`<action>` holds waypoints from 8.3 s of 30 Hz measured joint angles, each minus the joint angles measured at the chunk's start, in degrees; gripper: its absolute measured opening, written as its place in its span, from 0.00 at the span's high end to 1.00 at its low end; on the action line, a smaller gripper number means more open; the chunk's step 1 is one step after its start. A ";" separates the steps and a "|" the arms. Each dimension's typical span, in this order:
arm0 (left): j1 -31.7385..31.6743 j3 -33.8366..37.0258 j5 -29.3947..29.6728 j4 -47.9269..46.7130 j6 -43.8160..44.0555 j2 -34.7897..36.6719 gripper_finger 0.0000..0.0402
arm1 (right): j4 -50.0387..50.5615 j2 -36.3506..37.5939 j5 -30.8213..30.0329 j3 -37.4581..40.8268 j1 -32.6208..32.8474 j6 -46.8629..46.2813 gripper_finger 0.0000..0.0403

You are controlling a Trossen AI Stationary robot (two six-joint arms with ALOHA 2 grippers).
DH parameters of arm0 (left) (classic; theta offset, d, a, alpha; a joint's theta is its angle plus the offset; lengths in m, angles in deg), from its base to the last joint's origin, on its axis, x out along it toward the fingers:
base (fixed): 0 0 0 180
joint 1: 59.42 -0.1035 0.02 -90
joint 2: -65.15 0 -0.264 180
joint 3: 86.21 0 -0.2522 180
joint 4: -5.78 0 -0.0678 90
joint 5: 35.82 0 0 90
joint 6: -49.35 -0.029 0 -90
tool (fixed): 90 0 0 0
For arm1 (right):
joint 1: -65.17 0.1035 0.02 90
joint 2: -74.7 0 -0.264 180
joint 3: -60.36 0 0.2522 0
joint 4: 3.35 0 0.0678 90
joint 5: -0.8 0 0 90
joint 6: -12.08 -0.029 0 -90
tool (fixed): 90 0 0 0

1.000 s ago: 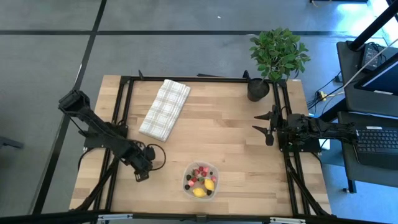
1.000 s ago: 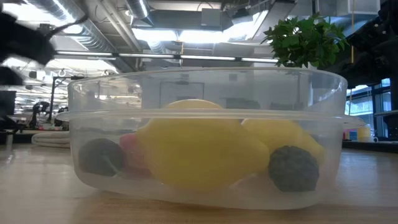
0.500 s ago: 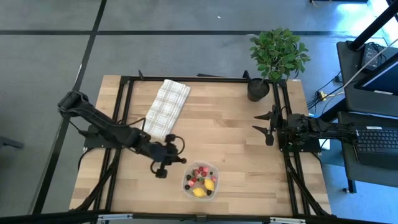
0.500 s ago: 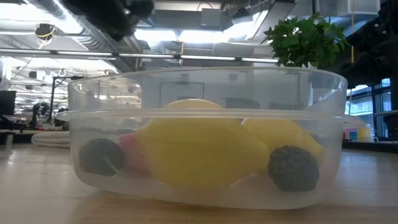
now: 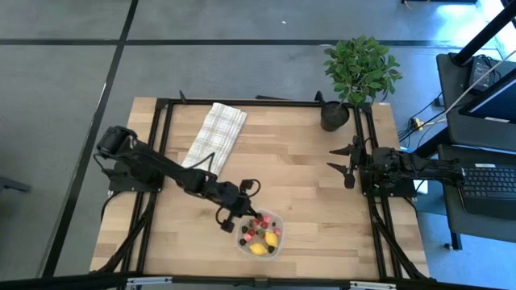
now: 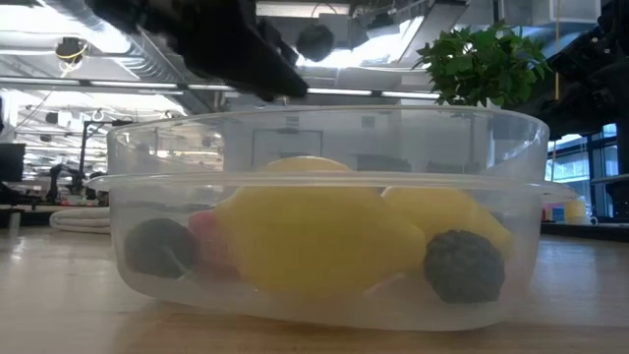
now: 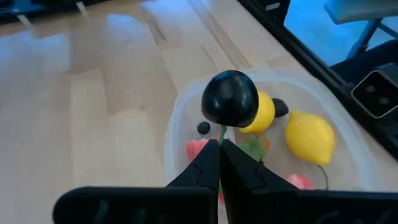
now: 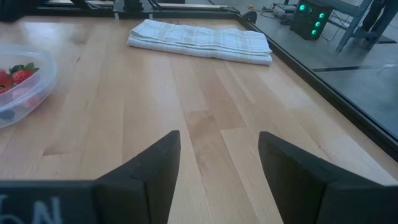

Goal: Pick and placing Produce into tupperware
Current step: Put the black cherry into the transparent bin, then return to Home Position

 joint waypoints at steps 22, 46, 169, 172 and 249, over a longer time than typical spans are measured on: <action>0.55 -0.07 -1.26 4.87 0.50 -8.14 1.00 | 0.02 -0.02 -0.02 0.00 -0.02 -0.22 0.46; 0.55 -0.07 -2.08 5.36 1.99 -10.35 1.00 | 0.07 0.00 -0.02 0.00 0.00 -0.24 0.46; -31.61 49.92 20.62 -6.48 4.66 85.23 0.78 | -3.47 0.13 -3.41 -1.16 -3.04 1.27 0.46; -31.61 49.70 21.08 -7.13 3.64 87.24 0.78 | -3.67 0.13 -3.41 -0.06 -3.04 -0.22 0.46; -32.94 49.66 23.50 -6.74 -1.33 88.88 0.78 | -36.48 0.18 15.75 8.48 -3.04 4.18 0.46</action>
